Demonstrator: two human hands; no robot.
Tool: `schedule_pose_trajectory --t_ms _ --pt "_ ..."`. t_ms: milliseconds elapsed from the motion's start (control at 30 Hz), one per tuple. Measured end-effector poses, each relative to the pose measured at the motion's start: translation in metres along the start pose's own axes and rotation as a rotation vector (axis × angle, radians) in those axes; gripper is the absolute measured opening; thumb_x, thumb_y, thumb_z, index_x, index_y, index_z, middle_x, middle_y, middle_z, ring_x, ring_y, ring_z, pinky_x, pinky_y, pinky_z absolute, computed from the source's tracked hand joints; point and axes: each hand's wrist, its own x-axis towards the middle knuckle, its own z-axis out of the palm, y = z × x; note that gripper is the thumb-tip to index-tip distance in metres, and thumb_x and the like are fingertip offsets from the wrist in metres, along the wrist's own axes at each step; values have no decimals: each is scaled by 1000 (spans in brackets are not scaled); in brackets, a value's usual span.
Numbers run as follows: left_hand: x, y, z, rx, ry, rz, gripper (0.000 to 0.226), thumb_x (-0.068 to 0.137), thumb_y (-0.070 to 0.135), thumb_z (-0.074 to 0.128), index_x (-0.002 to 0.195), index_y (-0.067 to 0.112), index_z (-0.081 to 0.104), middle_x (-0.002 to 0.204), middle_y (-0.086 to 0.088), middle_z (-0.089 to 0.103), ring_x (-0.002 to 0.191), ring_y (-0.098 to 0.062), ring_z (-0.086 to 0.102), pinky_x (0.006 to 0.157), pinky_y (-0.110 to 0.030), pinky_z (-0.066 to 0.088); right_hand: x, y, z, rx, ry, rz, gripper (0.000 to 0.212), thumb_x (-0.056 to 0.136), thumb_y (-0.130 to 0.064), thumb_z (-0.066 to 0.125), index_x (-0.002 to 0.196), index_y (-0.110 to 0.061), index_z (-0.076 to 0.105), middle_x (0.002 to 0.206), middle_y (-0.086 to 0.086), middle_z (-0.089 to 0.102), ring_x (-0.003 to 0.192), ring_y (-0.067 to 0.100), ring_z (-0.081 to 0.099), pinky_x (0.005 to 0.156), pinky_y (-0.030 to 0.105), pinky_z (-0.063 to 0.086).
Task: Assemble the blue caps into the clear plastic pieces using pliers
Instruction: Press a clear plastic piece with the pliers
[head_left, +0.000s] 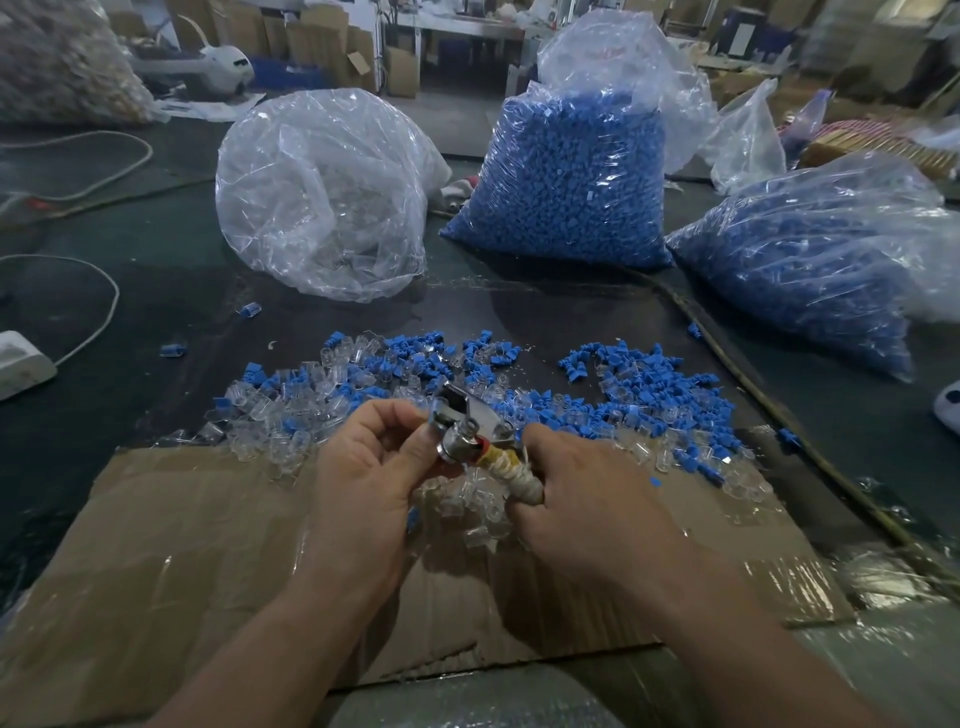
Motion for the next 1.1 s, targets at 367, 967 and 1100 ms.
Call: schedule_pose_trajectory --t_ms 367,967,1100 --pt "12 15 -25 257 179 175 27 80 -1 58 71 25 63 64 6 65 56 -7 61 46 -16 47 11 23 -3 -19 146 32 23 77 -42 57 78 -33 36 77 -17 39 68 1 36 56 17 25" --pt "41 62 -115 893 4 -403 23 44 27 79 65 18 75 61 -12 69 39 -9 52 42 -22 42 14 67 10 14 238 245 61 59 -70 59 101 -27 48 80 -18 37 84 8 43 74 27 35" --pt "38 61 -110 991 -97 -415 6 57 13 77 62 15 74 59 -12 68 41 -7 53 39 -16 42 14 68 12 19 242 261 63 59 -70 59 102 -24 50 82 -15 41 83 9 45 73 28 37"
